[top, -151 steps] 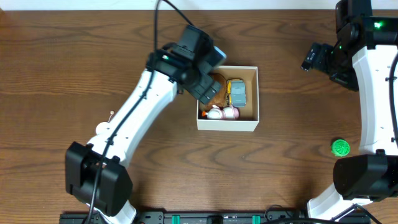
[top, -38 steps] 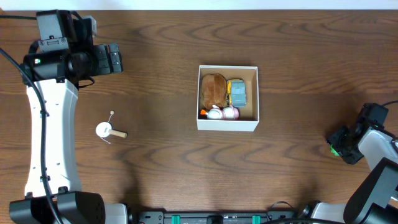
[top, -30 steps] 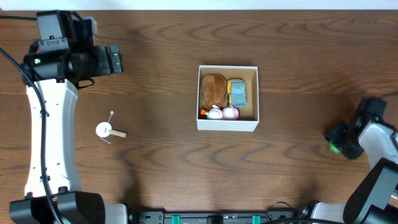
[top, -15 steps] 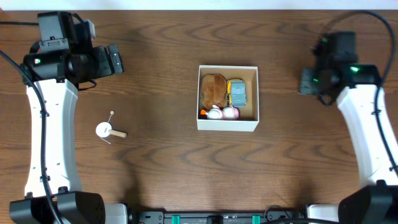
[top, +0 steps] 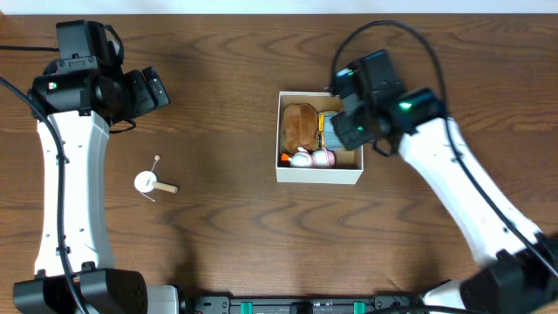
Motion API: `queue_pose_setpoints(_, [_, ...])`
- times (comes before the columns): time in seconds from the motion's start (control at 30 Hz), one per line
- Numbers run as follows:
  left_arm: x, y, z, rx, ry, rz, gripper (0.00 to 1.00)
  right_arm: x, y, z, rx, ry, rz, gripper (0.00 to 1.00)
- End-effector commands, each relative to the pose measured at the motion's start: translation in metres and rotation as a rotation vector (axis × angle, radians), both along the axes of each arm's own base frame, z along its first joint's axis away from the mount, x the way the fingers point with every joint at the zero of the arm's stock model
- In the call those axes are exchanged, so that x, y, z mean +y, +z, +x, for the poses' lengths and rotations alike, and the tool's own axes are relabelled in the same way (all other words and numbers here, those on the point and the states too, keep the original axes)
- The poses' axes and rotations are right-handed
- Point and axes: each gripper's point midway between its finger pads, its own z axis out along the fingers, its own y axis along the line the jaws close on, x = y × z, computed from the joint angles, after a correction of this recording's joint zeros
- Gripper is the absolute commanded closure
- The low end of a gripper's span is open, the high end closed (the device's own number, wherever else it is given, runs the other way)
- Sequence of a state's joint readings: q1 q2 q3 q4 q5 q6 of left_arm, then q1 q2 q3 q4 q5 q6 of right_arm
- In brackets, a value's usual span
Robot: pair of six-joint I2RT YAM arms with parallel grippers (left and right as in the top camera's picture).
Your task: Pack container
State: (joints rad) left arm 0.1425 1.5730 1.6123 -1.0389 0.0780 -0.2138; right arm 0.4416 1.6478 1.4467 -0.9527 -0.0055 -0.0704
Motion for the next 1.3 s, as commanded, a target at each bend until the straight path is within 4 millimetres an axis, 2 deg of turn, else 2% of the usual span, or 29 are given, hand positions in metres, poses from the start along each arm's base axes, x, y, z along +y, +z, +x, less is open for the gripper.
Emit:
queue_pose_setpoints(0.0, [0.004, 0.002, 0.0, -0.001, 0.03, 0.007, 0.02, 0.017, -0.02, 0.003, 0.036, 0.047, -0.008, 0.96])
queue_pose_setpoints(0.1, [0.004, 0.002, -0.001, 0.001, 0.03, 0.007, 0.02, 0.025, -0.039, 0.002, 0.082, 0.066, -0.016, 0.96])
queue_pose_setpoints(0.17, [0.004, 0.002, -0.001, 0.003, 0.03, 0.007, 0.02, 0.029, -0.046, 0.003, 0.091, 0.073, -0.021, 0.92])
queue_pose_setpoints(0.2, [0.004, 0.002, -0.001, 0.004, 0.03, 0.007, 0.02, 0.032, -0.049, 0.005, 0.088, 0.076, -0.019, 0.87])
queue_pose_setpoints(0.23, [0.004, 0.001, -0.001, 0.005, 0.03, 0.007, 0.02, 0.034, -0.049, 0.006, 0.082, 0.08, -0.016, 0.78])
queue_pose_setpoints(0.3, [0.004, 0.001, -0.002, 0.006, 0.03, 0.007, 0.02, 0.038, -0.048, 0.008, 0.067, 0.085, -0.008, 0.7])
queue_pose_setpoints(0.33, [0.004, 0.001, -0.002, 0.006, 0.03, 0.007, 0.02, 0.039, -0.047, 0.009, 0.061, 0.087, -0.006, 0.57])
queue_pose_setpoints(0.37, [0.004, 0.001, -0.002, 0.006, 0.03, 0.007, 0.02, 0.041, -0.047, 0.009, 0.058, 0.09, -0.004, 0.36])
queue_pose_setpoints(0.5, [0.004, 0.001, -0.002, 0.006, 0.03, 0.007, 0.02, 0.04, -0.047, 0.007, 0.064, 0.091, -0.007, 0.05])
queue_pose_setpoints(0.53, [0.004, 0.001, -0.002, 0.005, 0.03, 0.007, 0.02, 0.039, -0.048, 0.006, 0.07, 0.091, -0.011, 0.02])
queue_pose_setpoints(0.8, [0.004, 0.001, -0.002, 0.006, 0.03, 0.007, 0.02, 0.035, -0.047, 0.008, 0.069, 0.074, -0.009, 0.01])
queue_pose_setpoints(0.93, [0.004, 0.001, -0.003, 0.011, 0.03, 0.005, 0.02, 0.022, -0.028, 0.022, 0.043, -0.039, 0.039, 0.01])
queue_pose_setpoints(1.03, [0.001, -0.001, -0.006, 0.023, 0.024, -0.007, 0.02, -0.002, -0.001, 0.04, 0.018, -0.14, 0.068, 0.01])
queue_pose_setpoints(1.17, [-0.002, -0.004, -0.012, 0.054, 0.028, -0.033, 0.02, -0.055, 0.042, 0.063, -0.017, -0.309, 0.11, 0.01])
queue_pose_setpoints(1.27, [0.011, -0.016, -0.033, 0.132, 0.268, -0.063, 0.02, -0.098, 0.063, 0.071, -0.03, -0.421, 0.135, 0.01])
